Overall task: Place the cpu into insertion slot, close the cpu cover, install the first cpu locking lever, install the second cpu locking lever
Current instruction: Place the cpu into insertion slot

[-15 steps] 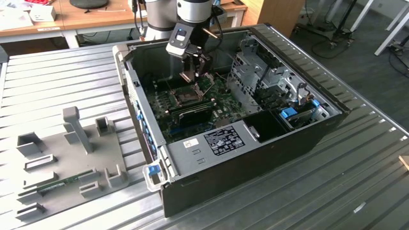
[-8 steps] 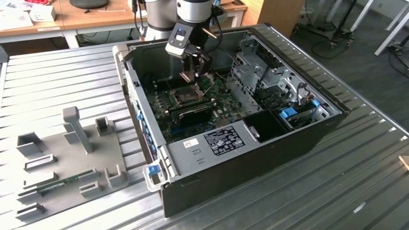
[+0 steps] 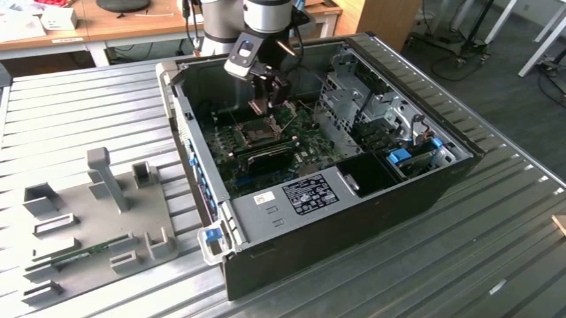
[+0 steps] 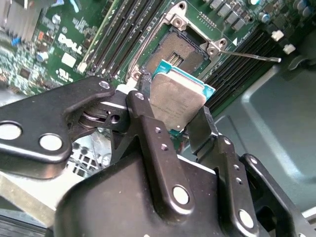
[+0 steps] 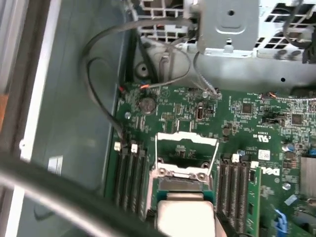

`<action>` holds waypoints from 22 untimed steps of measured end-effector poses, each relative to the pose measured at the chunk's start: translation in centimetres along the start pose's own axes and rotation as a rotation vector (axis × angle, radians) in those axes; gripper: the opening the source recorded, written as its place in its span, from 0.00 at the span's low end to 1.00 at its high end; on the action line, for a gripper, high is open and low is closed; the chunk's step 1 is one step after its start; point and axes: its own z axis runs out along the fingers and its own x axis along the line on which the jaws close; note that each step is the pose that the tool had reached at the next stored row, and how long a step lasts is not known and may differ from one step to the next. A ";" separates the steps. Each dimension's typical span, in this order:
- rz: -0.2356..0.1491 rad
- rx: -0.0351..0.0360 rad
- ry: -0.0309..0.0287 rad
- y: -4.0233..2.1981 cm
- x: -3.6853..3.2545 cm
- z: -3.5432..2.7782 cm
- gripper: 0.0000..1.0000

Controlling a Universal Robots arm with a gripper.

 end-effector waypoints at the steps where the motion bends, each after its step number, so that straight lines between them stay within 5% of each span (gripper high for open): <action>1: 0.017 -0.0003 -0.0012 0.00 0.00 0.05 0.54; 6: 0.075 -0.0011 -0.0055 -0.02 0.00 0.27 0.54; 15: 0.077 -0.0023 -0.0007 -0.12 0.01 0.62 0.54; 22: 0.076 -0.0181 -0.0013 -0.49 0.01 1.54 0.54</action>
